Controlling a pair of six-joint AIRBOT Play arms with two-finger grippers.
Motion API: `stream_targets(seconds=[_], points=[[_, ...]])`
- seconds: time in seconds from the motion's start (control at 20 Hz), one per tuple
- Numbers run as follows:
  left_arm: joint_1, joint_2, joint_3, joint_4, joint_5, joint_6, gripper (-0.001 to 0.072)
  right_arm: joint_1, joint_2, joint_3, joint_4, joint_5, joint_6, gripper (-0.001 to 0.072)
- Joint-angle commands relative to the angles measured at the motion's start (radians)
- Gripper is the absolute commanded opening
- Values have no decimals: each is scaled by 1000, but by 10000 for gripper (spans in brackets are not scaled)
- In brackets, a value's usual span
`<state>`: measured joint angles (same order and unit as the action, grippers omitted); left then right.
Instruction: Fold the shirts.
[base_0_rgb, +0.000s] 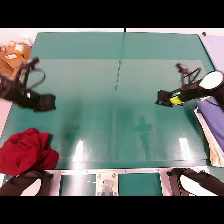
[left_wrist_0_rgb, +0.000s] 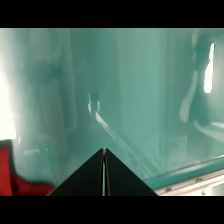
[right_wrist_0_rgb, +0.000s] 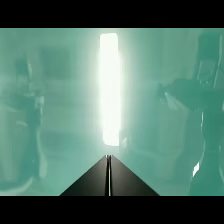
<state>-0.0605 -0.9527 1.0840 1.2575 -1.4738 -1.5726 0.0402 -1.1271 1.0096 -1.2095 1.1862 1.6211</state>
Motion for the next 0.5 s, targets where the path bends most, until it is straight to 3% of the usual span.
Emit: stream_targets(seconds=[0.0,0.45], points=[[-6,112,-187,32,19,-47,23,137,1,-51,6,-68,-10,18],[-6,112,-192,32,68,-49,23,158,1,-51,5,-68,-10,18]])
